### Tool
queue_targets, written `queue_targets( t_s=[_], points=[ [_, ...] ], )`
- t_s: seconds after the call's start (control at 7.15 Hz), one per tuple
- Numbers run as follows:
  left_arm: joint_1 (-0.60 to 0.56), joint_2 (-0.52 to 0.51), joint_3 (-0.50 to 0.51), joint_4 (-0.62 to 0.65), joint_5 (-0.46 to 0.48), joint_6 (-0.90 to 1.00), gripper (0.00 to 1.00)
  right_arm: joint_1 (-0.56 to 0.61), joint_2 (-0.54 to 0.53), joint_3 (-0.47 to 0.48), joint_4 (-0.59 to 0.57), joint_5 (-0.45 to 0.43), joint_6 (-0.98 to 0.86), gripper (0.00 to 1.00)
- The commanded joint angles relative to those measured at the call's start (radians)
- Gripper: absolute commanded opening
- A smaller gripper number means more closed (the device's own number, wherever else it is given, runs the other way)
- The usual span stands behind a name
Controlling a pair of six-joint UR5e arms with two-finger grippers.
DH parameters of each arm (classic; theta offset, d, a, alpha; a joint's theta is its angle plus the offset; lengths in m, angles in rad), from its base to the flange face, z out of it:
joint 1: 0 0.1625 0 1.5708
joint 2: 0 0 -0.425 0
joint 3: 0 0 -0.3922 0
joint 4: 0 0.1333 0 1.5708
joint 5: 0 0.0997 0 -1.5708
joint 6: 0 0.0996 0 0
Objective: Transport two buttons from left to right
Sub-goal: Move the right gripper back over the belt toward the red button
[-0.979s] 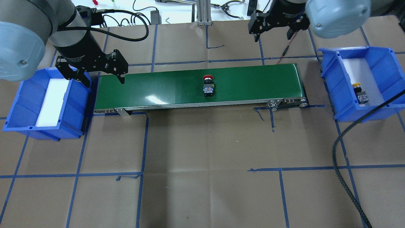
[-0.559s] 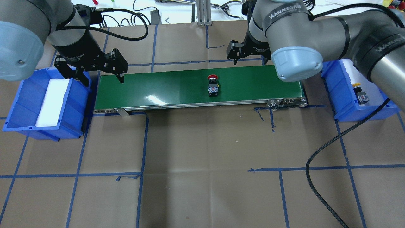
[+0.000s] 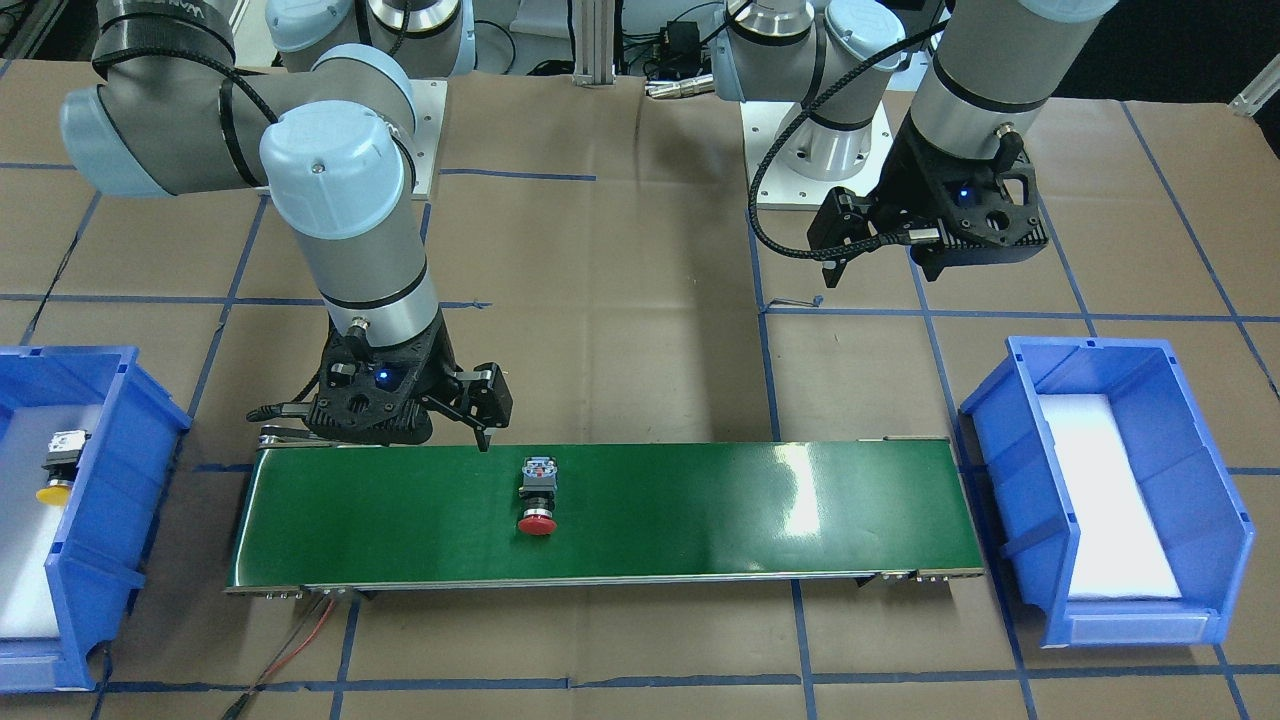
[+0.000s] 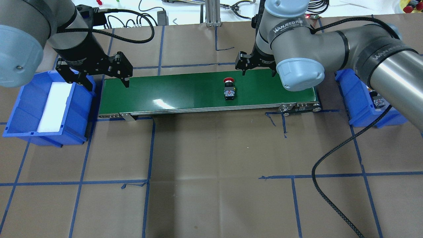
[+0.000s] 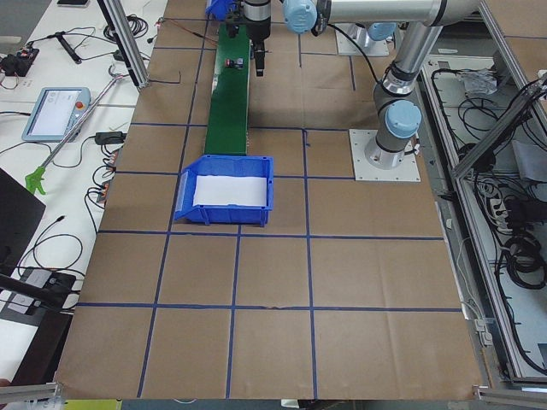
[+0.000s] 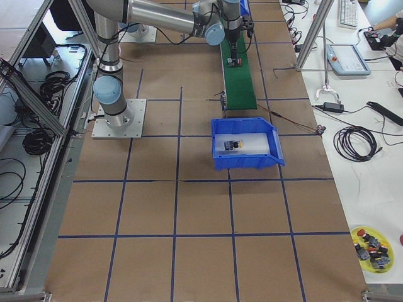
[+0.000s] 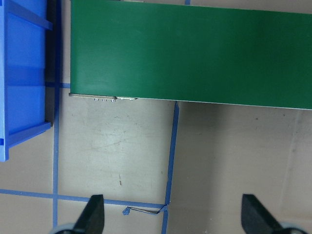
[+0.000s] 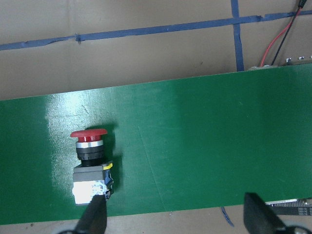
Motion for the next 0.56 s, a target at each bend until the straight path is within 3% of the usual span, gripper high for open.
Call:
queue_targets(
  t_s=[0.0,0.42],
  points=[
    [0.011,-0.001,0.001,0.012,-0.003,0.021,1.00,-0.006,0.008,0.001,-0.003,0.000,0.000,1.00],
    [0.007,0.002,0.001,0.014,-0.003,0.020,1.00,-0.014,0.100,-0.074,-0.008,0.007,0.020,1.00]
  ],
)
